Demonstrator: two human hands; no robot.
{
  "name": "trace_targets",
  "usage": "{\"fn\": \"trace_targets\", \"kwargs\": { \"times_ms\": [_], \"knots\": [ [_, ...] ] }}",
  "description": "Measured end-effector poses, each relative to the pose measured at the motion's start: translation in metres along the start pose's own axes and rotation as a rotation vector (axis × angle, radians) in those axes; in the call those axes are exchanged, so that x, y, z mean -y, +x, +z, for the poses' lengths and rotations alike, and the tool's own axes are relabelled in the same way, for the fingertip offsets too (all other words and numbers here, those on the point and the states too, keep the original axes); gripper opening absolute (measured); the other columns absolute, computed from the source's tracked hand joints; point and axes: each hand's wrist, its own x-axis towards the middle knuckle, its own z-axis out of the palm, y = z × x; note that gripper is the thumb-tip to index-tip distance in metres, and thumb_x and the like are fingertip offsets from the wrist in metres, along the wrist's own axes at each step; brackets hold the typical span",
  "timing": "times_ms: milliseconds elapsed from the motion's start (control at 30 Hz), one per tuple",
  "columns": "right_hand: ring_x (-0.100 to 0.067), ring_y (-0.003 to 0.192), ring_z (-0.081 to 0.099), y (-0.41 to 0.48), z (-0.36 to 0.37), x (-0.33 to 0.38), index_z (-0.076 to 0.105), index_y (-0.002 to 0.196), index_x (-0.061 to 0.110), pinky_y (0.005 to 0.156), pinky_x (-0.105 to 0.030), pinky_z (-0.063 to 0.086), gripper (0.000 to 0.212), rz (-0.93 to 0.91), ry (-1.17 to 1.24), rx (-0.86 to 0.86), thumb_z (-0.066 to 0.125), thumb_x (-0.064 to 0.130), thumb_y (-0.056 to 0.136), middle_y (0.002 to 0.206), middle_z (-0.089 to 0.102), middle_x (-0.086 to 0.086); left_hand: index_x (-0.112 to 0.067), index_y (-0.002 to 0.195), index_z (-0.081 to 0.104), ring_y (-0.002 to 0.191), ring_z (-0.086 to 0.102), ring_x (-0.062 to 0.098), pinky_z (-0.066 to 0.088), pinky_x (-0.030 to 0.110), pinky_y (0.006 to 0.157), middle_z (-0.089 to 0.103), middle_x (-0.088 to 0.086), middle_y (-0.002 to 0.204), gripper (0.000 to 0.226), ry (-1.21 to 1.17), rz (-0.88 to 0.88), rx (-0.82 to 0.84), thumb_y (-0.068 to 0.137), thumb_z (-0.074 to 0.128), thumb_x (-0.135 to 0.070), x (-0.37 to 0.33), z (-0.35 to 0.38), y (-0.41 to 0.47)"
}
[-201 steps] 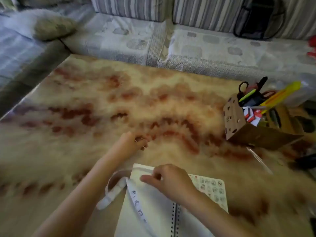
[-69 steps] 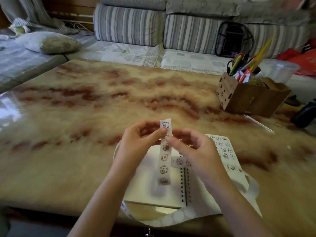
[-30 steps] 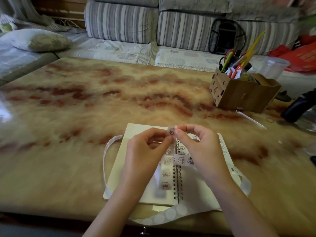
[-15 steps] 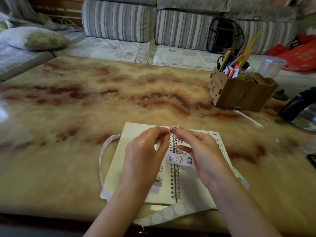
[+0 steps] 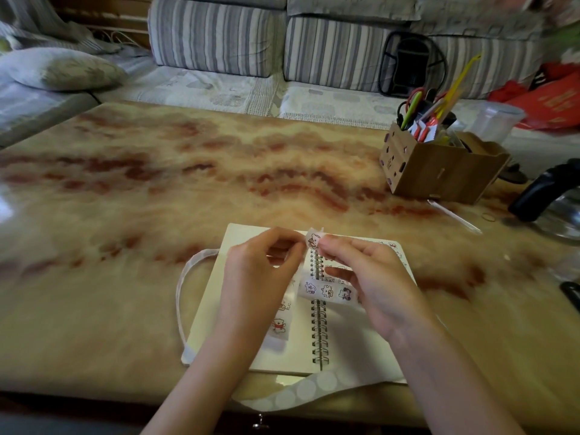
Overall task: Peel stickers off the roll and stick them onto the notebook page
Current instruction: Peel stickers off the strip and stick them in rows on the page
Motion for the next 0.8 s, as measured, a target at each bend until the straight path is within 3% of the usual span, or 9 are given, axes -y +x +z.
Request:
{"fn": "trace_targets", "kwargs": {
  "times_ms": [133, 233, 400, 533, 800],
  "knots": [
    [-0.017, 0.084, 0.065, 0.001, -0.012, 0.008, 0.074, 0.084, 0.016, 0.087, -0.038, 0.051, 0.013, -0.072, -0.094, -0.046, 0.075, 0.026, 0.076, 0.082, 0.075, 0.001, -0.020, 0.082, 0.074, 0.069, 0.067, 0.009, 0.053, 0.015, 0.066, 0.073, -0.006, 0.073, 0.007, -0.060, -0.153, 0.032, 0.080, 0.074, -0.014, 0.002, -0.004, 0.005],
    [-0.012, 0.071, 0.063, 0.005, -0.033, 0.017, 0.074, 0.083, 0.017, 0.077, -0.032, 0.053, 0.009, -0.125, -0.239, -0.041, 0.075, 0.024, 0.078, 0.076, 0.072, 0.001, -0.021, 0.077, 0.072, 0.070, 0.067, 0.007, 0.048, 0.008, 0.063, 0.073, -0.005, 0.073, 0.009, -0.078, -0.223, 0.117, 0.080, 0.073, -0.013, 0.005, -0.007, 0.007],
    [-0.008, 0.060, 0.060, 0.012, -0.063, 0.015, 0.072, 0.084, 0.007, 0.052, -0.020, 0.045, 0.006, -0.041, -0.331, -0.023, 0.072, 0.010, 0.079, 0.073, 0.073, -0.001, -0.020, 0.077, 0.069, 0.056, 0.059, -0.003, 0.044, 0.009, 0.053, 0.068, -0.009, 0.067, 0.008, -0.026, -0.226, 0.274, 0.084, 0.069, -0.016, 0.010, -0.005, 0.007],
    [0.001, 0.042, 0.051, 0.013, -0.078, 0.009, 0.070, 0.082, 0.004, 0.039, -0.013, 0.035, 0.002, 0.018, -0.387, -0.070, 0.070, 0.004, 0.080, 0.060, 0.067, 0.003, -0.022, 0.081, 0.066, 0.068, 0.062, -0.002, 0.046, 0.011, 0.063, 0.068, -0.012, 0.074, 0.006, 0.028, -0.145, 0.407, 0.086, 0.065, -0.020, 0.012, 0.000, 0.006],
    [0.001, 0.031, 0.041, 0.016, -0.096, -0.005, 0.069, 0.080, 0.002, 0.036, -0.014, 0.028, 0.003, 0.043, -0.409, -0.151, 0.072, 0.003, 0.079, 0.048, 0.062, 0.003, -0.025, 0.077, 0.064, 0.059, 0.058, -0.005, 0.042, 0.008, 0.058, 0.068, -0.010, 0.069, 0.012, 0.049, -0.130, 0.471, 0.087, 0.065, -0.017, 0.013, 0.006, 0.003]
  ]
}}
